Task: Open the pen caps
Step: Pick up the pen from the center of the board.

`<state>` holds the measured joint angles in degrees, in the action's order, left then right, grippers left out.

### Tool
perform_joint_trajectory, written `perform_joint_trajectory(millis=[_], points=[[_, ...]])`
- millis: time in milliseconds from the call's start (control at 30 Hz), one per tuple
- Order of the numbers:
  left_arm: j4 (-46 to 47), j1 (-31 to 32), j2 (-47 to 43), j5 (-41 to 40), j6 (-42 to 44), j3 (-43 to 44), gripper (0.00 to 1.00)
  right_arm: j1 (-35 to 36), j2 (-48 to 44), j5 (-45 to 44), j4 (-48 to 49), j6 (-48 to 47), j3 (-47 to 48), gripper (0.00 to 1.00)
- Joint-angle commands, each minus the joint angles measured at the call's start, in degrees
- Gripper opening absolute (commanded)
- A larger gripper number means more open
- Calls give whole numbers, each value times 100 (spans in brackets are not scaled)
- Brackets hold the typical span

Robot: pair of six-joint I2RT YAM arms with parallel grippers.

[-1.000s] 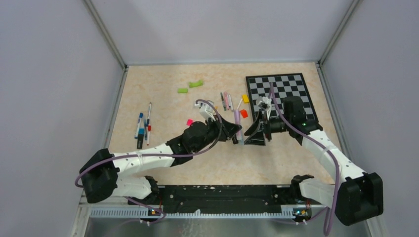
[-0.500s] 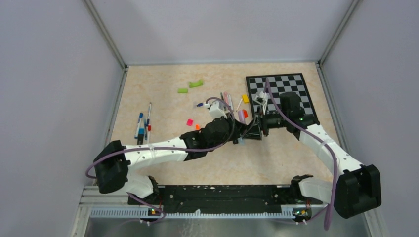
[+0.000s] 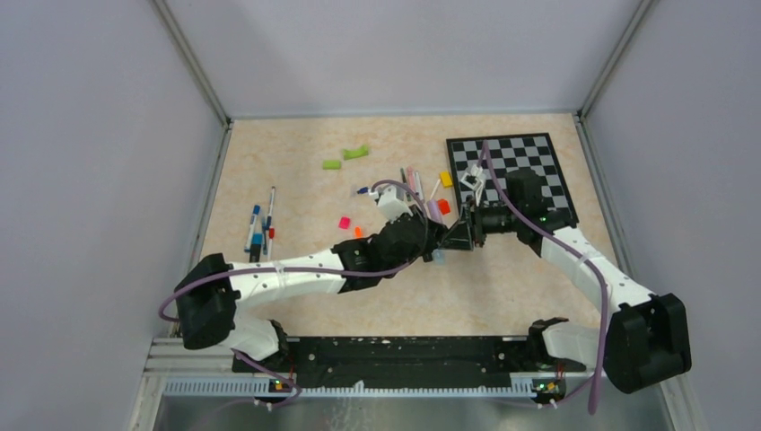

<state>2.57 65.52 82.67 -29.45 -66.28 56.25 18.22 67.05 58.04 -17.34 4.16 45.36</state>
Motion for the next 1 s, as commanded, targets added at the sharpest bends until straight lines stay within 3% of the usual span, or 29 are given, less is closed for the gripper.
perform_joint_trajectory(millis=[0,167,300,367,500,667,767,867,967], points=[[364,149,14,-134,56,193,0,67,106,80,547,454,-80,34],[627,163,-48,-122,150,79,0,64,211,130,691,600,-114,25],[899,163,-81,0,380,-18,1,59,226,165,721,572,-101,0],[997,163,-133,6,540,-96,13,57,215,221,684,493,-85,0],[1382,163,-467,-53,1178,-447,51,-47,145,542,824,420,-173,0],[2516,155,-1319,71,2445,-1351,96,-201,-12,1052,1086,251,-423,0],[3020,80,-2067,523,3351,-1871,99,-335,-133,1446,1302,193,-615,0],[3104,-92,-2805,816,3669,-2303,99,-441,-250,1735,1463,100,-782,0],[3082,-675,-3323,2009,3662,-2592,99,-526,-311,1950,1534,-19,-882,0]])
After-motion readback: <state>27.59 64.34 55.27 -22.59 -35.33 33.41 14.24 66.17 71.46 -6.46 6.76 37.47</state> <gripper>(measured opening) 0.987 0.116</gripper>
